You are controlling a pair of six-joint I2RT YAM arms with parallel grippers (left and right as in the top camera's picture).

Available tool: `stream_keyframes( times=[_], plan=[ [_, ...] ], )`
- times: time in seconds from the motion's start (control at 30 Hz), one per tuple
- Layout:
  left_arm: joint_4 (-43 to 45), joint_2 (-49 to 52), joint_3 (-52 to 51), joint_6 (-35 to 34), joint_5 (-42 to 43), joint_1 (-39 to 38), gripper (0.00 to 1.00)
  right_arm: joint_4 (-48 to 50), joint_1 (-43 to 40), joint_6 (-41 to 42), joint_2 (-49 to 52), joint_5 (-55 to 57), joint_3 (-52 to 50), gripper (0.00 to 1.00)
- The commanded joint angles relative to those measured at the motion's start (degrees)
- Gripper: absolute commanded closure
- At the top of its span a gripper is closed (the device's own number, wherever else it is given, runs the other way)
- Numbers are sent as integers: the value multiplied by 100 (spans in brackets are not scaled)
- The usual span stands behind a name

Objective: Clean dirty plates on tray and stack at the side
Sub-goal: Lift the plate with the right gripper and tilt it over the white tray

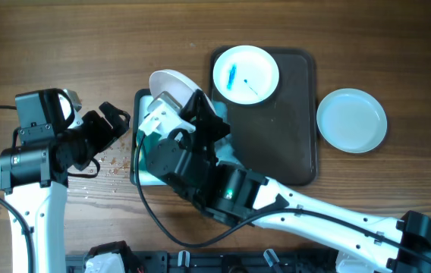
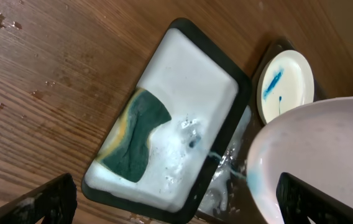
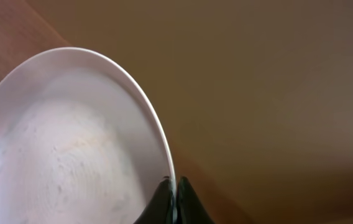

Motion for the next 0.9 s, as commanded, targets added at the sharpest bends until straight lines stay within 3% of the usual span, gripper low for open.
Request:
stream_keyframes(
  times=[0.0, 0.27, 0.63, 0.87],
  plan=[
    [-4, -31, 90, 31, -79, 42, 0, 374, 31, -824, 74, 367, 133, 96],
    [-4, -31, 90, 31, -79, 42, 0, 892, 31, -1523, 74, 387, 133, 96],
    [-4, -31, 90, 31, -79, 42, 0, 999, 31, -1596, 74, 385, 133, 96],
    [-4, -31, 90, 31, -79, 42, 0, 1150, 199, -2345, 74, 380, 133, 96]
  ],
)
